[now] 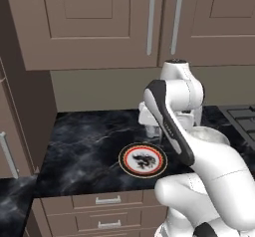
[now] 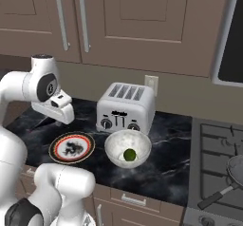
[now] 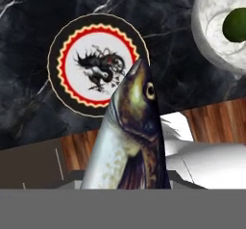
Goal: Place the fish on the plate and place the lime on the same plate.
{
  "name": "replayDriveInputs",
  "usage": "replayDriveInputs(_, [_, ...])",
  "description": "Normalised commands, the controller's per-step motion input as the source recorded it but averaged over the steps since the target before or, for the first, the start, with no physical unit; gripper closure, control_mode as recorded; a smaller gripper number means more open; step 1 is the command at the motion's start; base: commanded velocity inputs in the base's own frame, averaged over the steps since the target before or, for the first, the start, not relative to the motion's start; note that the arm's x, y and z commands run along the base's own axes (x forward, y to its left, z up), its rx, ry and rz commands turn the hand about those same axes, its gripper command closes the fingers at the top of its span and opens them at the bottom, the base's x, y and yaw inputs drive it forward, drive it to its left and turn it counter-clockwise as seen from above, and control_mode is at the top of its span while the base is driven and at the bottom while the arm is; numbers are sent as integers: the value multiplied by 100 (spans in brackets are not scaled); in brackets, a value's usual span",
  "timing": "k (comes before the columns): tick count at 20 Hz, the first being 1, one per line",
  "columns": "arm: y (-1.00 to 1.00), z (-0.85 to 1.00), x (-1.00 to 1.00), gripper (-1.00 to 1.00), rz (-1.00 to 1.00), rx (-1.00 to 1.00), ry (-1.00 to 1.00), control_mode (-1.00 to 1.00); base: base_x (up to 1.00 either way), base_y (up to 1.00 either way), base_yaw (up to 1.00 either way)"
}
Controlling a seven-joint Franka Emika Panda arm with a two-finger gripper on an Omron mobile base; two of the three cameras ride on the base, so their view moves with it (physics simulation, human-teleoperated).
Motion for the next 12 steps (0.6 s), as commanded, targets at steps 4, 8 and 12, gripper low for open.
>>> replayDriveInputs(4, [0,-50,0,100,0,0,0,-100,0,0,0])
replayDriveInputs(8, [0,-81,16,100,0,0,-1,-100,0,0,0])
replayDriveInputs(12, [0,-73,42,100,2,0,0,-100,0,0,0])
